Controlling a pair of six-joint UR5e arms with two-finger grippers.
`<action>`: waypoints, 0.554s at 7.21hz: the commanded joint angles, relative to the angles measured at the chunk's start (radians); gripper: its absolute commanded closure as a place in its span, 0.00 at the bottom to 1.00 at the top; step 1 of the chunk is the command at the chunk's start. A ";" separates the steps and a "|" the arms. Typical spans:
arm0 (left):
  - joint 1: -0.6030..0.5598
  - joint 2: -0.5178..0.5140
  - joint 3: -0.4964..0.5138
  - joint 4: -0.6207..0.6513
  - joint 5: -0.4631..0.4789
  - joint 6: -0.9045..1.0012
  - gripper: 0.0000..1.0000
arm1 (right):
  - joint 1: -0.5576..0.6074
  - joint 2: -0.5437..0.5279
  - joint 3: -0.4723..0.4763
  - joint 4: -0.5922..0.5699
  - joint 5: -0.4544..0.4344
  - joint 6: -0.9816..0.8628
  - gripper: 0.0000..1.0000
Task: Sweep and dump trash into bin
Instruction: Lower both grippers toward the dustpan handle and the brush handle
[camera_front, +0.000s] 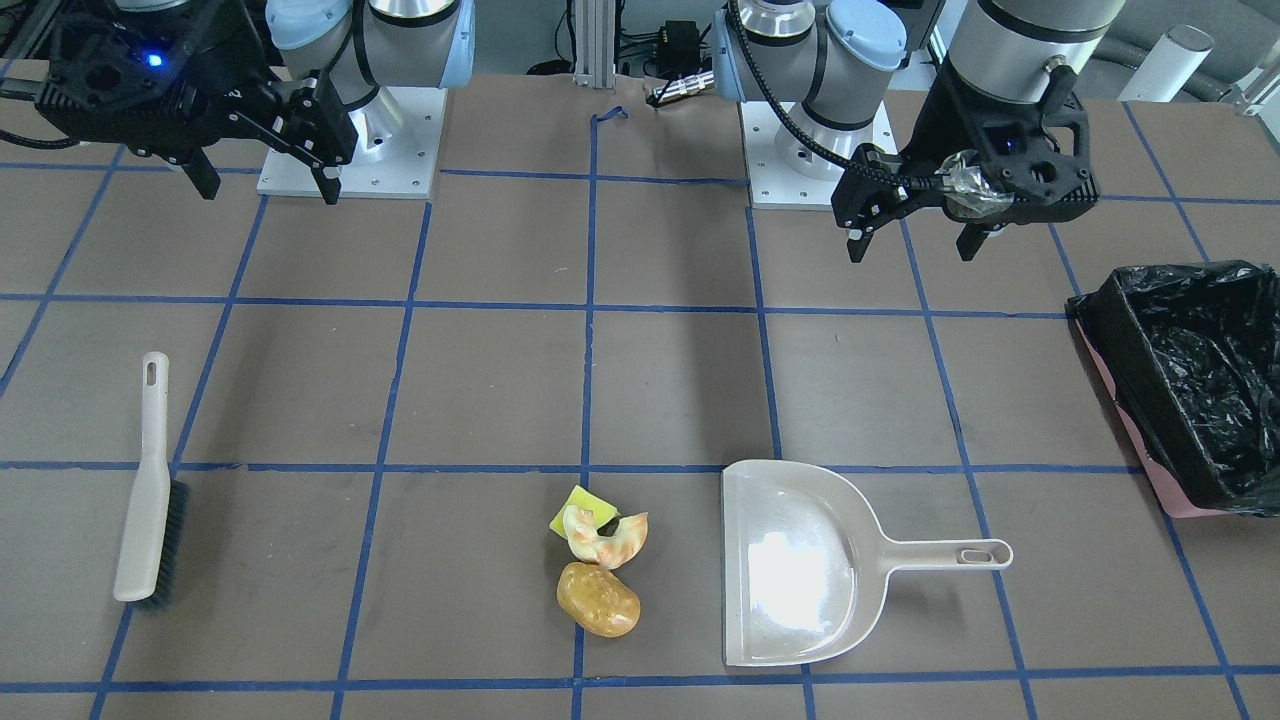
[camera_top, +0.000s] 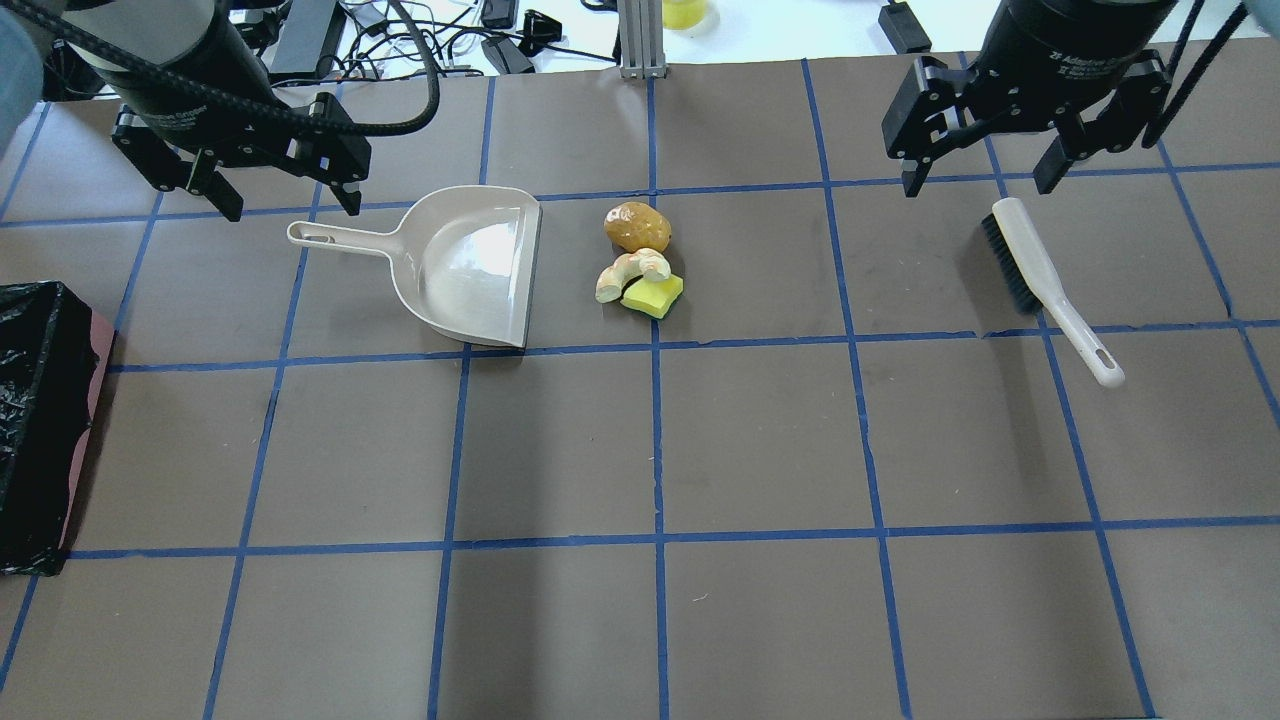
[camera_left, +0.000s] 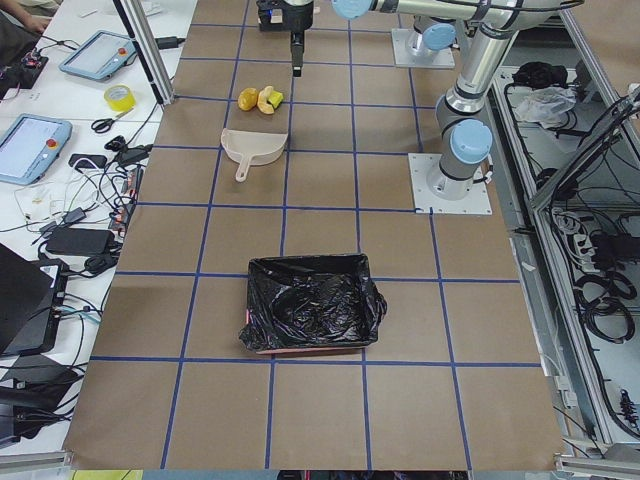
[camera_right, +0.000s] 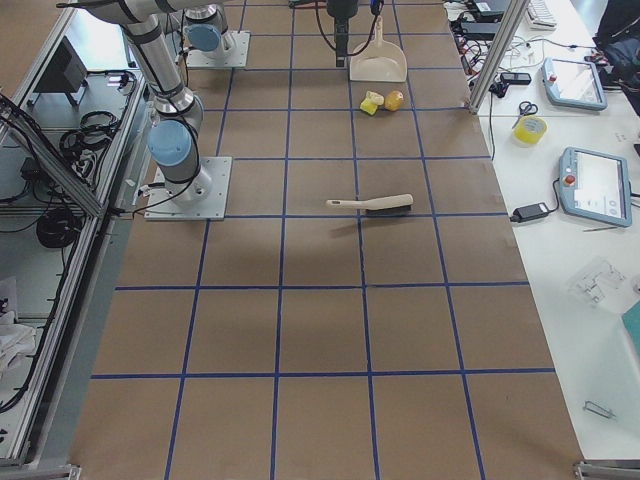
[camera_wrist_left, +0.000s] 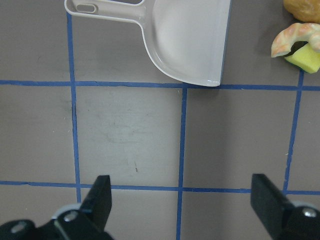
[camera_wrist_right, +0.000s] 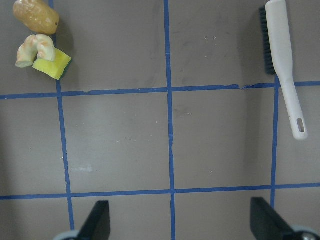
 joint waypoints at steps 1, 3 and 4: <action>0.000 -0.008 0.001 0.002 -0.006 -0.001 0.00 | -0.001 0.001 0.000 0.000 -0.001 0.000 0.00; 0.008 -0.022 0.014 0.014 -0.003 0.092 0.00 | -0.001 0.007 0.001 -0.024 -0.006 -0.009 0.00; 0.018 -0.030 -0.007 0.067 -0.003 0.225 0.00 | -0.003 0.001 -0.011 -0.029 -0.006 -0.005 0.00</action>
